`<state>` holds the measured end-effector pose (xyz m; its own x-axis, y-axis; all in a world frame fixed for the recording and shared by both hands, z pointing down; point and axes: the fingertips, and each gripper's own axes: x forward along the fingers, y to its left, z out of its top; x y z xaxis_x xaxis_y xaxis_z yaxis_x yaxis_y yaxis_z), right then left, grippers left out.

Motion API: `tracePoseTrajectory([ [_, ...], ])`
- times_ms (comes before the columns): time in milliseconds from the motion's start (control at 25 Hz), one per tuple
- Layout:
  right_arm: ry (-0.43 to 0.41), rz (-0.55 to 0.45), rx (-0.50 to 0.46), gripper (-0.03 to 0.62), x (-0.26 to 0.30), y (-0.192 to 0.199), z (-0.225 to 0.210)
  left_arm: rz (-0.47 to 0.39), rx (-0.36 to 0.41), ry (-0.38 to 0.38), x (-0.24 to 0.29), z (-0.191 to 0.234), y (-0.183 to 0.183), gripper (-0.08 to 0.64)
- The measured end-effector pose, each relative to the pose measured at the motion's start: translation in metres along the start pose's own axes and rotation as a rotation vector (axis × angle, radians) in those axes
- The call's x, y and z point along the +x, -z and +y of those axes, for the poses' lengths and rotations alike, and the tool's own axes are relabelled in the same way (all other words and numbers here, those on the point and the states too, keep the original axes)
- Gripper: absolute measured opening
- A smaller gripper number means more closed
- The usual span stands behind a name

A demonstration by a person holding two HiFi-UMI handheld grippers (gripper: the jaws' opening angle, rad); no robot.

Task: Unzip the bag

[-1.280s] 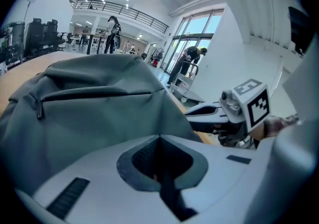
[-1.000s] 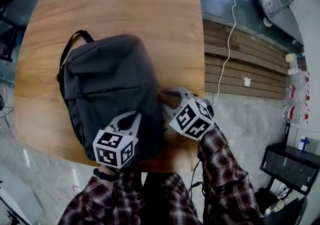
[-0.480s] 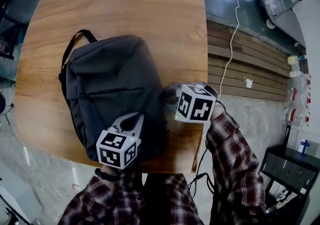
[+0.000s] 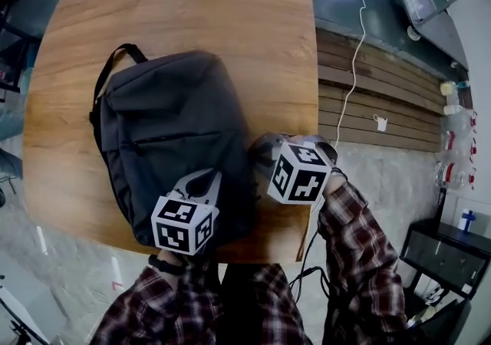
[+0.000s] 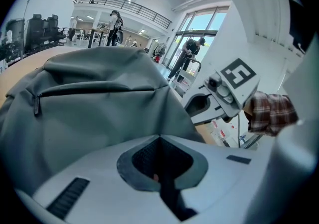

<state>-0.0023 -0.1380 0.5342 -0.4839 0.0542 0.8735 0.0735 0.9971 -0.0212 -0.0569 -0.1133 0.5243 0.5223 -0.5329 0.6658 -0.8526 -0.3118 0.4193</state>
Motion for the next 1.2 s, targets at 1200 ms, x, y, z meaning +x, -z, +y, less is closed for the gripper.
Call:
tracePoseTrajectory([
  [1200, 0.408, -0.036, 0.329, 0.018, -0.036, 0.061, 0.06, 0.054, 0.828, 0.261, 0.003, -0.093, -0.037, 0.008],
])
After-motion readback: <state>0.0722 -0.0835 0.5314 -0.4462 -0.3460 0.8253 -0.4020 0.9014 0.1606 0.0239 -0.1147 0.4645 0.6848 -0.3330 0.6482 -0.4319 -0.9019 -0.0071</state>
